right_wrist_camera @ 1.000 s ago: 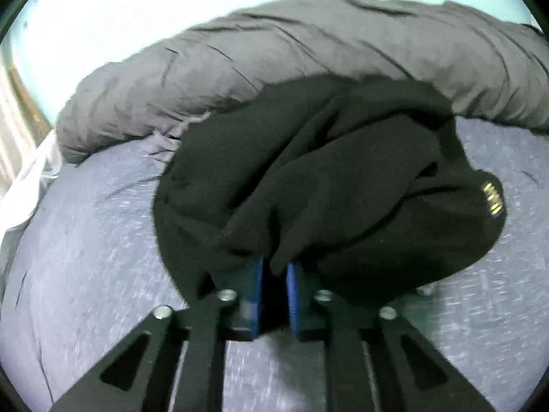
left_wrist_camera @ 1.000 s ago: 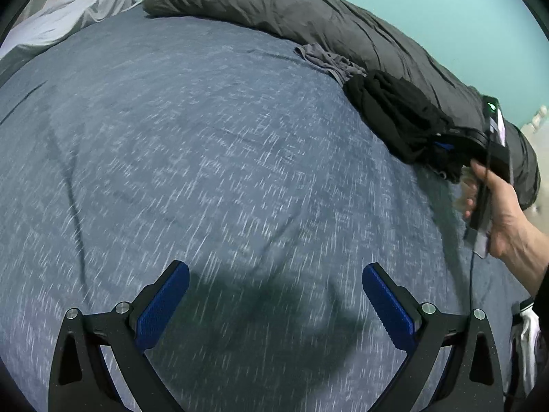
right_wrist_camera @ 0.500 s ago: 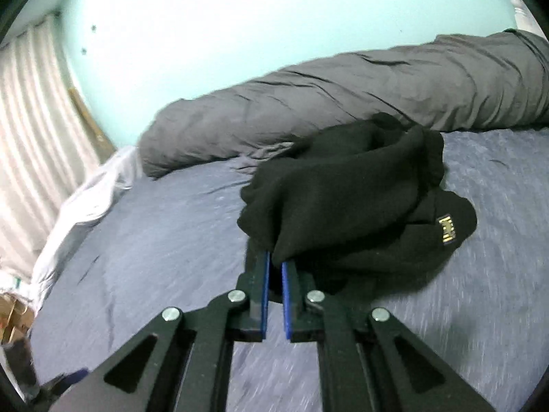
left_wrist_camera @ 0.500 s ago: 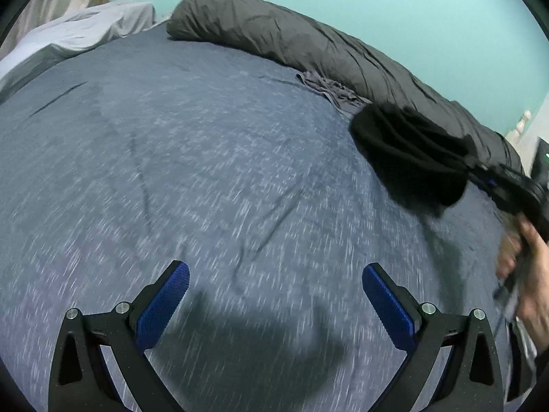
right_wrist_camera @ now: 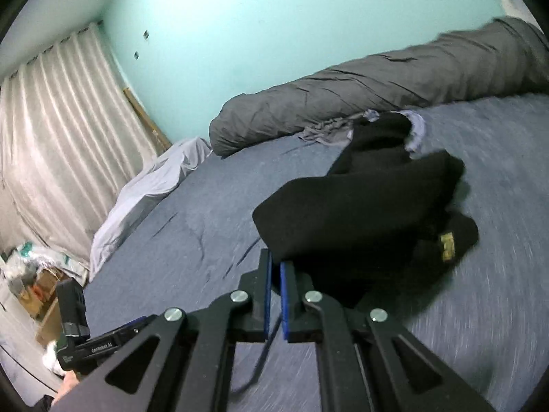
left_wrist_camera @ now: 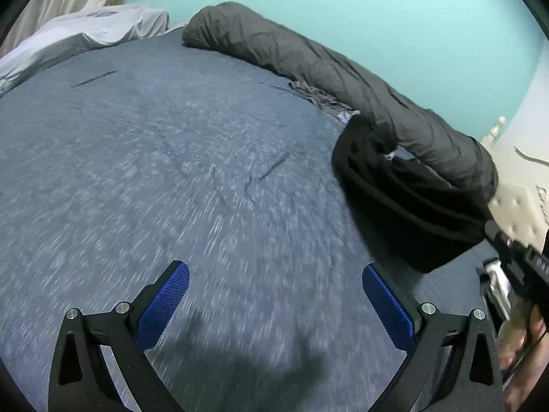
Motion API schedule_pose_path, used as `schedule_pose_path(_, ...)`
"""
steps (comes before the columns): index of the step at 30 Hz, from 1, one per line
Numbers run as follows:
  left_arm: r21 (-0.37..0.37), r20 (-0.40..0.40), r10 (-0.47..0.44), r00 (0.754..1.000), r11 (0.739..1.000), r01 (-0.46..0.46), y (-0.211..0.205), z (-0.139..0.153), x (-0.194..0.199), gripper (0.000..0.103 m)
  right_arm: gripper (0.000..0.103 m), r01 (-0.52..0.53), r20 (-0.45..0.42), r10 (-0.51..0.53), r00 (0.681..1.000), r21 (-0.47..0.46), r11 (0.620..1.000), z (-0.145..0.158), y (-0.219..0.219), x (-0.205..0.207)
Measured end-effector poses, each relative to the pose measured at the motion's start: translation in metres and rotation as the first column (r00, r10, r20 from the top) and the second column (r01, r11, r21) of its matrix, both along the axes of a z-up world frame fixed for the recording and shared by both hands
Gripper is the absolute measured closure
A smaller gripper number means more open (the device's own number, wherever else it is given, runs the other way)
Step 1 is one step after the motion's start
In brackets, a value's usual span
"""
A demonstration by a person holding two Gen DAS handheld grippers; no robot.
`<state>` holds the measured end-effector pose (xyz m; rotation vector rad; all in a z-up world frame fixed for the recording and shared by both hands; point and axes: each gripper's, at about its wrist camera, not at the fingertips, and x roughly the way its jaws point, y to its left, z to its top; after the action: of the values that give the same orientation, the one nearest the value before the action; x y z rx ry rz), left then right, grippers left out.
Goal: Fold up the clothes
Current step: 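Lift the black sweater with the right gripper and drag it across the bed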
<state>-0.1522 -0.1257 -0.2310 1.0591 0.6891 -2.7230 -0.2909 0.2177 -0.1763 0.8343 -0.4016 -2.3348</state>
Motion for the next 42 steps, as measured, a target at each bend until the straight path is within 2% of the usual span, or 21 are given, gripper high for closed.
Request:
schedule_pose_path(5, 0.014, -0.002, 0.004, 1.0, 1.0, -0.004, -0.004, 0.011, 0.051, 0.0, 0.099, -0.069, 0.003, 0.069, 0.998, -0.016, 0.998, 0.009, -0.012, 0.089)
schedule_pose_path(9, 0.021, -0.009, 0.009, 1.0, 1.0, -0.009, -0.005, 0.011, 0.075, 0.0, 0.099, -0.089, 0.054, 0.092, 0.994, -0.045, 0.995, -0.007, -0.004, 0.135)
schedule_pose_path(11, 0.023, -0.011, 0.005, 1.0, 1.0, -0.004, -0.002, 0.007, 0.08, 0.0, 0.099, -0.072, 0.112, 0.075, 0.991, -0.028, 0.997, -0.025, 0.002, 0.148)
schedule_pose_path(15, 0.029, 0.004, -0.035, 0.999, 0.999, 0.035, 0.015, -0.009, 0.08, 0.0, 0.098, -0.034, 0.201, 0.028, 0.979, 0.025, 0.999, -0.061, 0.002, 0.153)
schedule_pose_path(18, 0.007, 0.019, -0.087, 0.996, 0.996, 0.087, 0.034, -0.026, 0.073, 0.0, 0.095, -0.002, 0.243, -0.003, 0.97, 0.018, 1.0, -0.08, 0.008, 0.149)
schedule_pose_path(20, -0.002, 0.027, -0.108, 0.994, 0.994, 0.108, 0.041, -0.035, 0.067, 0.0, 0.094, 0.029, 0.237, -0.024, 0.971, -0.017, 0.999, -0.083, 0.015, 0.147)
schedule_pose_path(25, -0.026, 0.036, -0.136, 0.99, 0.99, 0.137, 0.051, -0.048, 0.053, 0.0, 0.077, 0.108, 0.179, -0.097, 0.979, -0.051, 0.993, -0.076, 0.033, 0.134)
schedule_pose_path(30, -0.03, 0.041, -0.134, 0.99, 0.99, 0.135, 0.052, -0.055, 0.041, 0.0, 0.072, 0.194, 0.125, -0.18, 0.976, -0.111, 0.975, -0.067, 0.055, 0.133)
schedule_pose_path(33, -0.05, 0.033, -0.129, 0.991, 0.99, 0.13, 0.055, -0.055, 0.037, 0.0, 0.068, 0.319, 0.135, -0.3, 0.944, -0.151, 0.936, -0.073, 0.081, 0.131)
schedule_pose_path(35, -0.055, 0.025, -0.136, 0.99, 0.989, 0.137, 0.059, -0.053, 0.036, 0.0, 0.055, 0.383, 0.158, -0.363, 0.918, -0.125, 0.915, -0.079, 0.091, 0.125)
schedule_pose_path(36, -0.054, 0.023, -0.142, 0.99, 0.988, 0.143, 0.062, -0.052, 0.035, 0.0, 0.052, 0.399, 0.174, -0.378, 0.909, -0.105, 0.911, -0.085, 0.095, 0.124)
schedule_pose_path(38, -0.054, 0.023, -0.157, 0.987, 0.986, 0.158, 0.07, -0.051, 0.033, 0.0, 0.052, 0.428, 0.208, -0.407, 0.889, -0.063, 0.902, -0.096, 0.104, 0.12)
schedule_pose_path(42, -0.076, 0.016, -0.205, 0.979, 0.976, 0.206, 0.091, -0.046, 0.031, 0.0, 0.052, 0.447, 0.229, -0.429, 0.874, -0.029, 0.894, -0.108, 0.113, 0.112)
